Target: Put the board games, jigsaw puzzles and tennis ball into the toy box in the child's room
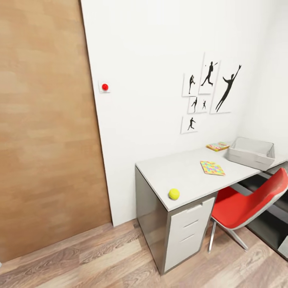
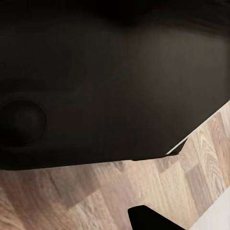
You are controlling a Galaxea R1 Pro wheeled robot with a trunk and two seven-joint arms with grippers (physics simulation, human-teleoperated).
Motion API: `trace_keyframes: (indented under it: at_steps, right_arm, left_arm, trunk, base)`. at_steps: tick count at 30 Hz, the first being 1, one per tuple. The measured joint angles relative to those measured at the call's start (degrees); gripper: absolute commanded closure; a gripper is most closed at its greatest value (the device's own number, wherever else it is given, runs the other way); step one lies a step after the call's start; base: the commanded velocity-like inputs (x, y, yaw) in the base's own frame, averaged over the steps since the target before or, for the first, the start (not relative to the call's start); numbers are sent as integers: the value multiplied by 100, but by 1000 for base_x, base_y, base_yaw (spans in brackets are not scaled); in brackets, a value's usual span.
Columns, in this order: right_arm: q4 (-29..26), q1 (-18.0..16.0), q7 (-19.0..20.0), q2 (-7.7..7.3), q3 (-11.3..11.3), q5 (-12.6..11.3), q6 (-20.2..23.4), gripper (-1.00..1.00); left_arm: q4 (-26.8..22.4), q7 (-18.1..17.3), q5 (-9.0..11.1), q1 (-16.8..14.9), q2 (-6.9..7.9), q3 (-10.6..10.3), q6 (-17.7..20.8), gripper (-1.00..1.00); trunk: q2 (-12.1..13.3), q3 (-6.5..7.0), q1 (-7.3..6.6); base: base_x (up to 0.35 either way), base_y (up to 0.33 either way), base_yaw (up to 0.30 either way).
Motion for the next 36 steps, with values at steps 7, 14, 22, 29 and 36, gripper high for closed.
trace_keyframes:
  at_steps: [7, 14, 22, 29, 36]
  right_arm:
    - [-1, -1, 0, -4, 0, 1, 7, -100]
    - [-2, -5, 0, -6, -1, 2, 16, -100]
    - [-5, -11, 1, -8, -5, -5, 31, -100]
    - [-22, -21, -4, -9, -7, -7, 43, -100]
    - [-44, -43, -10, -9, -8, -11, 59, -100]
  left_arm:
    - [0, 2, 0, 0, -2, 5, 0, -100]
    - [0, 2, 11, -4, -3, 16, -3, -100]
    - [-12, 3, 23, -14, -4, 23, -5, -100]
    - [-24, 20, 27, -52, -4, 27, -3, -100]
    - [-30, 27, 32, -153, -10, 31, 11, -100]
  trunk:
    - [0, 0, 0]
    - [0, 0, 0]
    - [0, 0, 0]
    - [0, 0, 0]
    - [1, 2, 0]
  base:
    - [0, 0, -283]
    - [0, 0, -283]
    - [0, 0, -283]
    - [0, 0, -283]
    - [0, 0, -283]
